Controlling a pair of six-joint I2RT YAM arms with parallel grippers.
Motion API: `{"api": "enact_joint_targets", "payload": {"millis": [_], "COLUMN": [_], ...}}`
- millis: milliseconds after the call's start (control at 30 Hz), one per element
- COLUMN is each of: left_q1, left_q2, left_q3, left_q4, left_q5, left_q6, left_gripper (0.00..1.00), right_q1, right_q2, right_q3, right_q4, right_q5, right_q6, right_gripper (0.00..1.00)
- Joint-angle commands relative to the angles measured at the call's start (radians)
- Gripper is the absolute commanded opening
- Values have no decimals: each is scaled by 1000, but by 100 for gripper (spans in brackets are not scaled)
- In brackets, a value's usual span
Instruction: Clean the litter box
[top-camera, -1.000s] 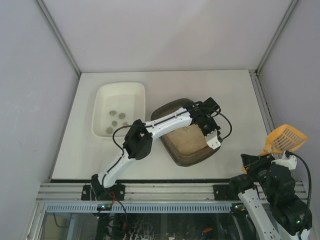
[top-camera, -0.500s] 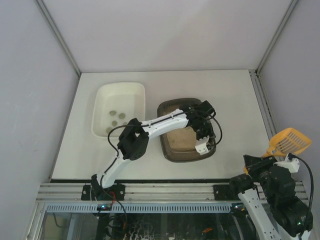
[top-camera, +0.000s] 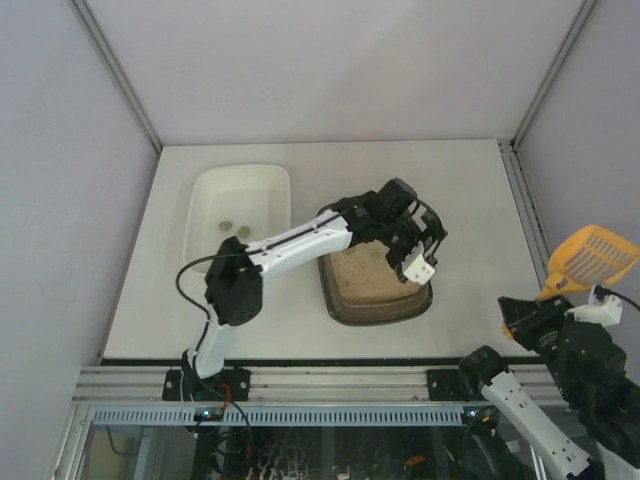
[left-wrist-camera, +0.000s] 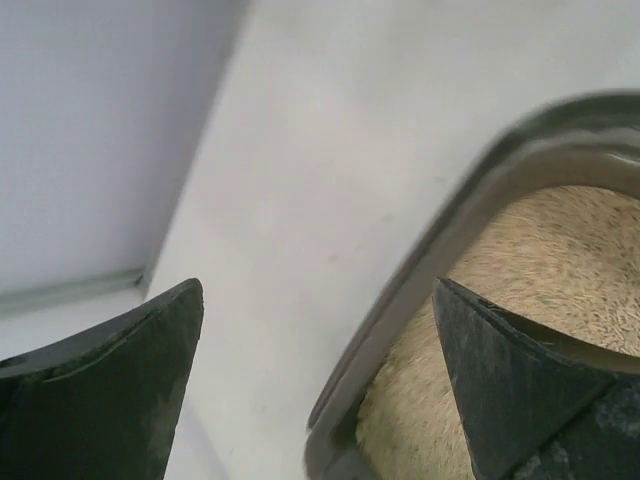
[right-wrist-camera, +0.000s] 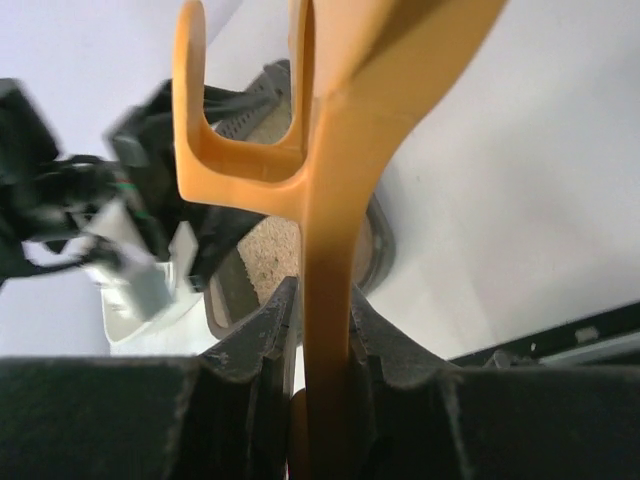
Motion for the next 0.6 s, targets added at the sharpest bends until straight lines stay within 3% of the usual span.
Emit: {"api": "enact_joint_targets", "payload": {"millis": [0,133,233,300,400,500,567], "left_q1": [61,190,319,398,518,608,629], "left_q2": [-235,-342,-456,-541,-676,-793,-813], "left_q3": [53,70,-39,-123,-261,-351,-309], "left_q4": [175,208,266,250,228,202,36], "left_q5": [-27,-40,-86,-151,-163,-294,-378], "left_q6": [-634,-1076,-1422,-1578,-1640,-1675,-1643], "left_gripper": [100,100,100,100,100,100,100], "right_q1": [126,286,295,141,-189,-293,-283], "right_q2": [199,389,608,767,899,1049,1192], "right_q3": [160,303,426,490,403,380,442], "right_q4": [39,104,146,151,309,368,321], "right_q5": [168,257,233,-10,-594,-824,-908], "right_q6": [-115,-202,-312,-405,-476,-536,-612], "right_gripper": [0,0,0,0,0,0,0]}}
